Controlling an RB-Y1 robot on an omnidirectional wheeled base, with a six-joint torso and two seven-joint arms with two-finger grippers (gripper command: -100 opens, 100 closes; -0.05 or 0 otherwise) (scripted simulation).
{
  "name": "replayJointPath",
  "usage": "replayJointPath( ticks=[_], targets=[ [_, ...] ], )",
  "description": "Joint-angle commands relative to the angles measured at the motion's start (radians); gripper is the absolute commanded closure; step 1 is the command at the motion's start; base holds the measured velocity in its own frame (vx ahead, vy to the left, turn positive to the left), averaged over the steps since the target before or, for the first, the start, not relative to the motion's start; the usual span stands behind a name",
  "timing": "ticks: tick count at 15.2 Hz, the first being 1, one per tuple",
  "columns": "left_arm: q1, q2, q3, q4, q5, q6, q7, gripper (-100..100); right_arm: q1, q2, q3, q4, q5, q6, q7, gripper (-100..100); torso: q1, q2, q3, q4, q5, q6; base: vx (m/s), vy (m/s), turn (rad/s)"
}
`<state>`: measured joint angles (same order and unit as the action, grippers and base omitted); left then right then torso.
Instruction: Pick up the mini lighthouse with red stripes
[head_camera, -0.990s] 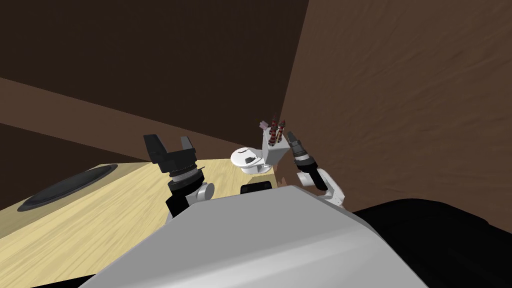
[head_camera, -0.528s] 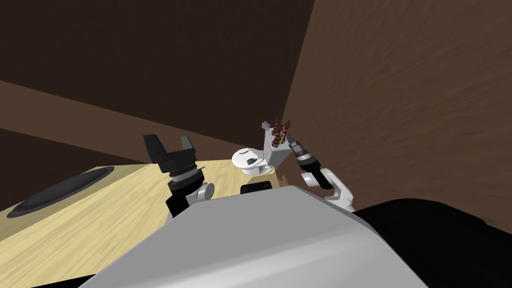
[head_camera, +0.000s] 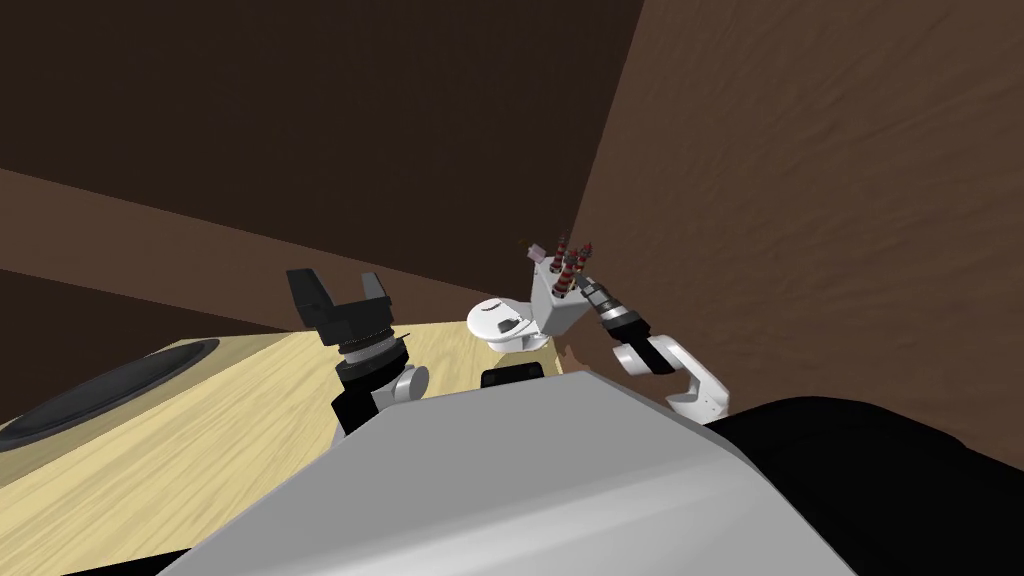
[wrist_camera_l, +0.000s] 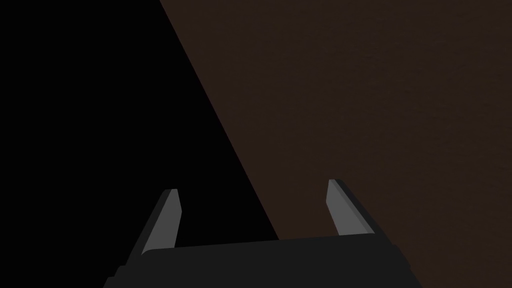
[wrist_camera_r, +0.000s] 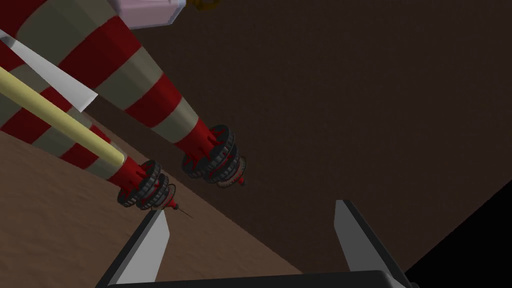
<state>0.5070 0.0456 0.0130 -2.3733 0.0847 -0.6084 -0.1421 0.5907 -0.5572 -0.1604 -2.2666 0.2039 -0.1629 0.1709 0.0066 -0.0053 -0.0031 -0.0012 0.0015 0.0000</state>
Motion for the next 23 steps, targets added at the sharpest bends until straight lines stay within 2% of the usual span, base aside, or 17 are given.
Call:
replayJointPath(
  ticks=[1, 2, 3, 6, 7, 8, 9, 10, 11, 12, 13, 17, 18, 19, 20, 22, 23],
  targets=[
    [0.0, 0.0, 0.0, 0.0, 0.0, 0.0, 0.0, 0, 0.011, -0.016, -0.01, 0.001, 0.008, 0.03, 0.005, -100, 0.0, 0.0, 0.0, 0.0, 0.0, 0.0, 0.064, 0.088, -0.026],
    [0.0, 0.0, 0.0, 0.0, 0.0, 0.0, 0.0, 0, 0.021, -0.037, -0.023, 0.002, 0.017, 0.065, 0.008, -100, 0.0, 0.0, 0.0, 0.0, 0.0, 0.0, 0.068, 0.1, -0.023],
    [0.0, 0.0, 0.0, 0.0, 0.0, 0.0, 0.0, 0, 0.021, -0.037, -0.023, 0.002, 0.017, 0.065, 0.008, -100, 0.0, 0.0, 0.0, 0.0, 0.0, 0.0, 0.074, 0.103, -0.027],
    [0.0, 0.0, 0.0, 0.0, 0.0, 0.0, 0.0, 0, 0.04, -0.075, -0.047, 0.005, 0.036, 0.133, 0.016, -100, 0.001, 0.0, 0.0, 0.0, 0.0, 0.0, 0.067, 0.1, -0.029],
    [0.0, 0.0, 0.0, 0.0, 0.0, 0.0, 0.0, 0, 0.04, -0.075, -0.047, 0.005, 0.036, 0.136, 0.016, -100, 0.001, 0.0, 0.0, 0.0, 0.0, 0.0, 0.07, 0.093, -0.028],
    [0.0, 0.0, 0.0, 0.0, 0.0, 0.0, 0.0, 0, 0.05, -0.093, -0.059, 0.006, 0.045, 0.171, 0.02, -100, 0.0, 0.0, 0.0, 0.0, 0.0, 0.0, 0.076, 0.09, -0.028],
    [0.0, 0.0, 0.0, 0.0, 0.0, 0.0, 0.0, 0, 0.05, -0.093, -0.059, 0.006, 0.045, 0.171, 0.02, -100, 0.0, -0.001, 0.0, 0.0, 0.0, 0.0, 0.071, 0.082, -0.023],
    [0.0, 0.0, 0.0, 0.0, 0.0, 0.0, 0.0, 0, 0.059, -0.111, -0.071, 0.008, 0.054, 0.206, 0.023, -100, 0.0, 0.0, 0.0, 0.0, 0.0, 0.0, 0.078, 0.096, -0.027],
    [0.0, 0.0, 0.0, 0.0, 0.0, 0.0, 0.0, 0, 0.059, -0.111, -0.071, 0.008, 0.054, 0.206, 0.023, -100, 0.0, -0.001, 0.0, 0.0, 0.0, 0.0, 0.079, 0.097, -0.028],
    [0.0, 0.0, 0.0, 0.0, 0.0, 0.0, 0.0, 0, 0.068, -0.127, -0.083, 0.009, 0.063, 0.24, 0.027, -100, 0.0, -0.001, 0.0, 0.0, 0.0, 0.0, 0.073, 0.104, -0.032],
    [0.0, 0.0, 0.0, 0.0, 0.0, 0.0, 0.0, 0, 0.068, -0.127, -0.083, 0.009, 0.063, 0.24, 0.027, -100, 0.001, -0.001, 0.0, 0.0, 0.0, 0.0, 0.057, 0.097, -0.026],
    [0.0, 0.0, 0.0, 0.0, 0.0, 0.0, 0.0, 0, 0.095, -0.17, -0.117, 0.013, 0.089, 0.338, 0.037, -100, 0.002, -0.001, -0.001, 0.0, 0.001, 0.0, 0.08, 0.117, -0.03],
    [0.0, 0.0, 0.0, 0.0, 0.0, 0.0, 0.0, 0, 0.095, -0.17, -0.117, 0.013, 0.089, 0.338, 0.037, -100, 0.002, -0.001, -0.001, 0.0, 0.0, 0.0, 0.073, 0.092, -0.021],
    [0.0, 0.0, 0.0, 0.0, 0.0, 0.0, 0.0, 0, 0.103, -0.183, -0.127, 0.014, 0.097, 0.368, 0.041, -100, 0.001, -0.001, -0.001, 0.0, 0.0, 0.0, 0.065, 0.089, -0.024],
    [0.0, 0.0, 0.0, 0.0, 0.0, 0.0, 0.0, 0, 0.103, -0.183, -0.127, 0.014, 0.097, 0.368, 0.041, -100, 0.0, -0.001, 0.0, 0.0, 0.0, 0.0, 0.059, 0.087, -0.023],
    [0.0, 0.0, 0.0, 0.0, 0.0, 0.0, 0.0, 0, 0.119, -0.206, -0.147, 0.017, 0.112, 0.423, 0.047, -100, 0.0, 0.001, 0.0, 0.0, 0.0, 0.0, 0.041, 0.096, -0.024],
    [0.0, 0.0, 0.0, 0.0, 0.0, 0.0, 0.0, 0, 0.119, -0.206, -0.147, 0.017, 0.112, 0.425, 0.047, -100, 0.001, 0.001, 0.001, 0.0, 0.0, 0.0, 0.057, 0.1, -0.031]
  ],
)
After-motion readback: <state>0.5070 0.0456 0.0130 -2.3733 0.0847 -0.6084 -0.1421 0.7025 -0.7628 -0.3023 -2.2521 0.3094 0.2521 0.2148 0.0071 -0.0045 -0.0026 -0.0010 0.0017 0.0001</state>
